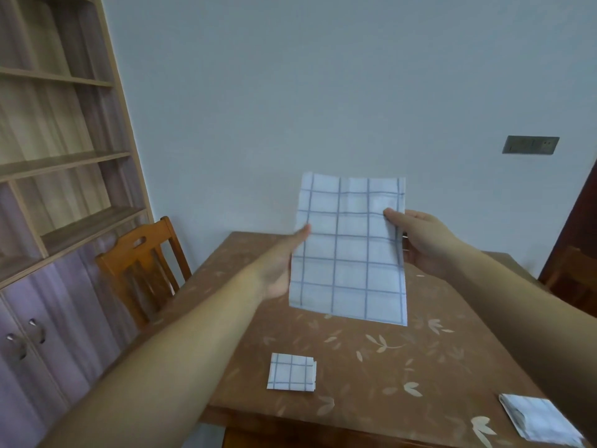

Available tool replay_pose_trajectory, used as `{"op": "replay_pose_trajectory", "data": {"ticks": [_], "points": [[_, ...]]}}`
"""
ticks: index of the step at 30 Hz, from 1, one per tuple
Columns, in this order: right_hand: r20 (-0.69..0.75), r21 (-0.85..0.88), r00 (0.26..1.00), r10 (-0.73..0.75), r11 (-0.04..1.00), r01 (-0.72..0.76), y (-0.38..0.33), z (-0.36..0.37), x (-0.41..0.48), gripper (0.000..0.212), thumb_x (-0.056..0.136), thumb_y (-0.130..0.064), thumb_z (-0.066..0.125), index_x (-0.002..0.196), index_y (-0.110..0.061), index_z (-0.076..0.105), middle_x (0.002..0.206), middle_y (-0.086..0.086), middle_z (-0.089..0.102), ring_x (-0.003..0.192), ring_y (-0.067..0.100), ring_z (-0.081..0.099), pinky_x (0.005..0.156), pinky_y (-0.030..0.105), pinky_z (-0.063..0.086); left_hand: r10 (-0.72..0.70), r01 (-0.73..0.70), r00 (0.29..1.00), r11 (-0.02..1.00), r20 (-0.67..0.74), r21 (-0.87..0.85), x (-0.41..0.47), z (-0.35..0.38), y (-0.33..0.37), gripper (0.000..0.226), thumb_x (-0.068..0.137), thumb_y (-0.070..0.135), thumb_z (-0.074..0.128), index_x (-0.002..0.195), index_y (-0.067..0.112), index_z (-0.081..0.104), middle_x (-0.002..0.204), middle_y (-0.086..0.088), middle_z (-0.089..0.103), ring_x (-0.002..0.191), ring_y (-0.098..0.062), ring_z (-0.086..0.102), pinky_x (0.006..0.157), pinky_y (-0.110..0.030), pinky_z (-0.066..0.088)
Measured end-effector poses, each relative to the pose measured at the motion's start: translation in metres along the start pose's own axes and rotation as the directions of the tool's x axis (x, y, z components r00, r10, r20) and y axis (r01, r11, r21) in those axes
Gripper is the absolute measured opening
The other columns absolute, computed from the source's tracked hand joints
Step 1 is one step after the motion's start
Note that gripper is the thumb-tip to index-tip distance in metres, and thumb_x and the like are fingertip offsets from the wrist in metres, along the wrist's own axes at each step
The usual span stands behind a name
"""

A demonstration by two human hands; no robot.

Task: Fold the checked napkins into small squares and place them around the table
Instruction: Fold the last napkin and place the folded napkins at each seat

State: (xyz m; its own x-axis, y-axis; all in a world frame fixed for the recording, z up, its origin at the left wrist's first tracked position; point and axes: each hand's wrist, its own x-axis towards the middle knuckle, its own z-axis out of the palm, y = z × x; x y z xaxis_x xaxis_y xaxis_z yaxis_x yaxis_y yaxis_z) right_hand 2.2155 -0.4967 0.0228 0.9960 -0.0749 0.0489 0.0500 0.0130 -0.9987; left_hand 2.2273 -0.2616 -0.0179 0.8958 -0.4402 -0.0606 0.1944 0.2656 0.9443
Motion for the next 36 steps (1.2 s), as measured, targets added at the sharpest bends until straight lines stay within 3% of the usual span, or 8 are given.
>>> {"op": "replay_pose_trajectory", "data": {"ticks": [4,7,10,17,23,31,33,36], "points": [[0.020,-0.095,0.997,0.071,0.993,-0.069,0.020,-0.007,0.001,0.035,0.092,-0.035,0.064,0.101,-0.001,0.069,0.093,0.015,0.070,0.080,0.028,0.066,0.080,0.041,0.057,0.101,-0.061,0.984,0.965,-0.149,0.257,0.007,0.000,-0.005,0.014,0.092,0.014,0.064,0.103,0.007,0.069,0.096,-0.009,0.074,0.078,-0.017,0.073,0.064,-0.027,0.058],[0.210,-0.251,0.952,0.224,0.953,-0.169,0.034,-0.018,-0.006,0.029,0.091,-0.027,0.066,0.108,-0.004,0.069,0.095,0.011,0.076,0.078,0.021,0.072,0.070,0.031,0.058,0.148,-0.082,0.967,0.951,-0.207,0.299,0.008,-0.001,-0.008,0.009,0.093,0.016,0.063,0.096,0.010,0.070,0.092,-0.008,0.073,0.072,-0.015,0.072,0.062,-0.026,0.057],[0.234,-0.319,0.942,0.241,0.934,-0.160,0.042,-0.025,-0.005,0.023,0.092,-0.016,0.064,0.111,-0.005,0.070,0.101,0.014,0.075,0.083,0.025,0.070,0.082,0.036,0.054,0.169,-0.080,0.951,0.945,-0.261,0.318,0.011,-0.003,-0.011,0.012,0.093,0.022,0.063,0.092,0.012,0.070,0.088,-0.003,0.074,0.075,-0.015,0.071,0.067,-0.027,0.054],[0.167,-0.208,0.971,0.174,0.968,-0.137,0.038,-0.024,-0.006,0.023,0.098,-0.022,0.057,0.101,-0.002,0.069,0.086,0.009,0.073,0.075,0.022,0.068,0.076,0.034,0.055,0.139,-0.071,0.970,0.946,-0.198,0.315,0.016,-0.001,-0.012,0.011,0.094,0.012,0.061,0.101,0.013,0.069,0.098,-0.004,0.074,0.088,-0.019,0.070,0.077,-0.031,0.055],[0.168,-0.062,0.963,0.210,0.977,-0.202,0.035,-0.027,-0.002,0.032,0.094,-0.010,0.051,0.123,-0.003,0.062,0.118,0.017,0.070,0.102,0.033,0.066,0.085,0.038,0.054,0.104,-0.047,0.978,0.953,-0.179,0.299,0.017,-0.002,-0.007,0.014,0.096,0.014,0.058,0.105,0.015,0.069,0.109,-0.008,0.073,0.099,-0.024,0.070,0.090,-0.040,0.053],[0.294,-0.075,0.953,0.076,0.996,-0.056,0.020,-0.036,0.001,0.031,0.098,-0.007,0.047,0.123,-0.003,0.064,0.120,0.019,0.069,0.111,0.034,0.066,0.091,0.044,0.056,0.120,-0.083,0.986,0.956,-0.115,0.282,0.014,-0.003,0.005,0.019,0.091,0.002,0.060,0.103,0.013,0.070,0.102,-0.006,0.073,0.100,-0.026,0.067,0.094,-0.042,0.051],[0.303,-0.133,0.950,0.077,0.990,-0.038,0.019,-0.037,0.000,0.027,0.098,-0.003,0.045,0.110,0.000,0.069,0.110,0.018,0.072,0.100,0.032,0.068,0.089,0.041,0.057,0.120,-0.092,0.990,0.948,-0.073,0.303,0.013,-0.004,0.005,0.013,0.084,0.009,0.068,0.095,0.015,0.074,0.099,-0.005,0.074,0.096,-0.024,0.070,0.090,-0.040,0.055],[0.316,-0.203,0.945,0.087,0.979,-0.023,0.017,-0.037,-0.001,0.036,0.094,0.007,0.038,0.079,-0.007,0.067,0.068,0.005,0.066,0.054,0.013,0.060,0.055,0.024,0.050,0.117,-0.082,0.989,0.943,-0.091,0.322,0.010,-0.004,0.009,0.018,0.076,0.007,0.066,0.065,0.019,0.073,0.075,-0.002,0.071,0.063,-0.014,0.066,0.060,-0.023,0.053]]}}
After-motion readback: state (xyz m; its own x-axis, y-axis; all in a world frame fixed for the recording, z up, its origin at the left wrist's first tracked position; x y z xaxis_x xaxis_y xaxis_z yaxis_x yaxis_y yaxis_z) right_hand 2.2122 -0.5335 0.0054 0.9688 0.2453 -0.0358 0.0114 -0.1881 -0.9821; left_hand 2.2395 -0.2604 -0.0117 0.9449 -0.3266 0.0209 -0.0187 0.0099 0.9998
